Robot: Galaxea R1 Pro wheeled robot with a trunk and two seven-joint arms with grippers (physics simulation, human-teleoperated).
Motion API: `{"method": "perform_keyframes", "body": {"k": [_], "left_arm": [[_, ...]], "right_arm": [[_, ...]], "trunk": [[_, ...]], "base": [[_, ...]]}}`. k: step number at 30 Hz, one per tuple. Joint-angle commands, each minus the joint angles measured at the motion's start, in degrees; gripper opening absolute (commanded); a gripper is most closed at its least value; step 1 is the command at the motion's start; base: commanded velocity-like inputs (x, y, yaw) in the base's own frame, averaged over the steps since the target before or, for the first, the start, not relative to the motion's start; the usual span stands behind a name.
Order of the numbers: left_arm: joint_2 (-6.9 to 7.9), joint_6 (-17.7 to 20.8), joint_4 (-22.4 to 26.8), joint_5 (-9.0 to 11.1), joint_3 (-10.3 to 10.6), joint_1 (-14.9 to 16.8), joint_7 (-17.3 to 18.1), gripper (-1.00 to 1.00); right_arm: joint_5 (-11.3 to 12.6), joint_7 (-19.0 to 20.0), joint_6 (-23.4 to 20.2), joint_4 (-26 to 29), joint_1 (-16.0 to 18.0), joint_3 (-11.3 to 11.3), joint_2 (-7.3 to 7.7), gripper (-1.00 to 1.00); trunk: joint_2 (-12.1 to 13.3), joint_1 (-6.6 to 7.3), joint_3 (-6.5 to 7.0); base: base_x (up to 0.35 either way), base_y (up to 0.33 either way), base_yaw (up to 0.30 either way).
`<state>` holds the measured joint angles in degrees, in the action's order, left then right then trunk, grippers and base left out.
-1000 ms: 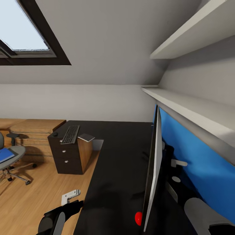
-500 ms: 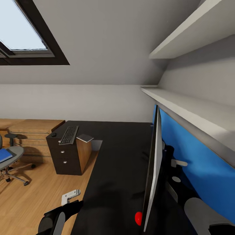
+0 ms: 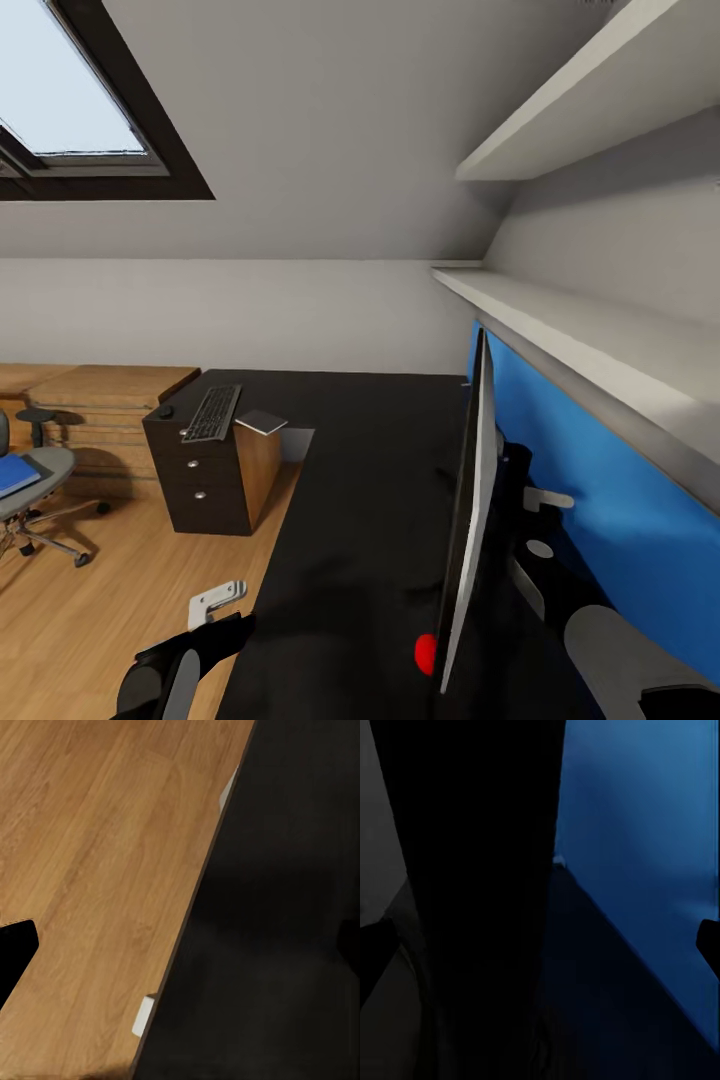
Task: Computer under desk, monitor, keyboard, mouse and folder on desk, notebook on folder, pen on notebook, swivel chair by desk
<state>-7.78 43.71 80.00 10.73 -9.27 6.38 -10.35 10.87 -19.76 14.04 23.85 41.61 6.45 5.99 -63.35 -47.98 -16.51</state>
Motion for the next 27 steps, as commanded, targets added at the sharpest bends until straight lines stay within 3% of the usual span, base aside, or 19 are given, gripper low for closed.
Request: {"method": "perform_keyframes", "body": {"k": [1, 27], "left_arm": [[-0.04, 0.23, 0.07, 0.61, -0.11, 0.04, -0.40, 1.00], [0.11, 0.23, 0.07, 0.61, -0.28, 0.03, -0.46, 1.00]], "right_arm": [[0.65, -0.33, 0.29, -0.03, 0.05, 0.40, 0.07, 1.00], [0.65, -0.28, 0.41, 0.16, 0.05, 0.51, -0.05, 1.00]], "trunk": [[-0.05, 0.02, -0.08], [-0.05, 0.02, -0.08]], "base": [[-0.320, 0.000, 0.000], [-0.334, 0.104, 0.000]]}}
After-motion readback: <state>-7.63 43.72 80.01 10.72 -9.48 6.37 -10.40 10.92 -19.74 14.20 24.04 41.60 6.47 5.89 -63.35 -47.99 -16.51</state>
